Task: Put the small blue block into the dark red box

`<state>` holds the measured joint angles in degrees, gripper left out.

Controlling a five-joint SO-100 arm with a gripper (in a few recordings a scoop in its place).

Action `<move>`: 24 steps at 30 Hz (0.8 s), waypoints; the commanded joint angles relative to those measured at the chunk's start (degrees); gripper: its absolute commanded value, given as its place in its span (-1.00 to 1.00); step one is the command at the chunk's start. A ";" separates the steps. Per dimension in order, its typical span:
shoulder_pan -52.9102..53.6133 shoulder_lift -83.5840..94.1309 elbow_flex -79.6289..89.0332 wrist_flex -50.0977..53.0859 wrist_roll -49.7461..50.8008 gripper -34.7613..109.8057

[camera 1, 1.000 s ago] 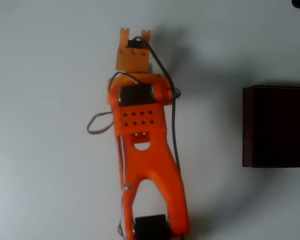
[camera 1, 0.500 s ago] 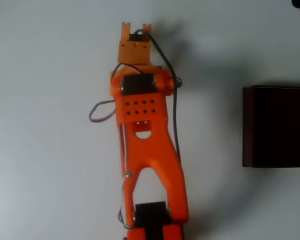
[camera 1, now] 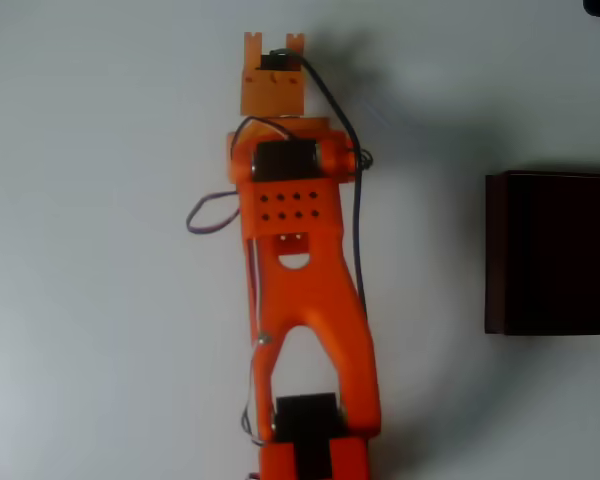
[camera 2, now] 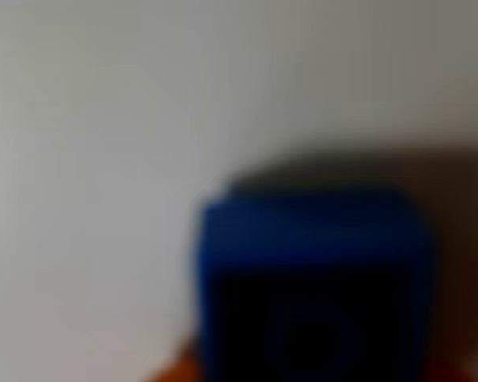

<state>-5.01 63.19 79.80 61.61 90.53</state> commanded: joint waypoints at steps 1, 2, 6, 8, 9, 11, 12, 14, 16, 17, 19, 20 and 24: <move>1.05 0.88 -2.02 1.23 -1.58 -0.51; 1.49 1.14 -3.60 3.52 -2.72 -0.51; 6.33 6.06 -7.91 10.02 -13.36 -0.51; 10.46 9.05 -10.46 13.27 -21.97 -0.51; 12.92 10.02 -12.74 15.47 -26.89 -0.51; 17.84 11.25 -18.28 21.18 -35.24 -0.51; 20.39 11.95 -20.57 23.29 -39.11 -0.51; 25.31 13.62 -24.17 26.63 -45.62 -0.51; 30.06 15.47 -25.66 28.12 -50.71 -0.51; 32.26 16.44 -25.66 28.12 -53.17 -0.51; 36.39 17.40 -25.05 28.21 -56.34 -0.51; 37.97 17.40 -24.52 28.21 -57.66 -0.51; 45.44 17.14 -17.84 24.43 -61.08 -0.51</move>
<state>35.07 76.55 58.36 87.80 31.55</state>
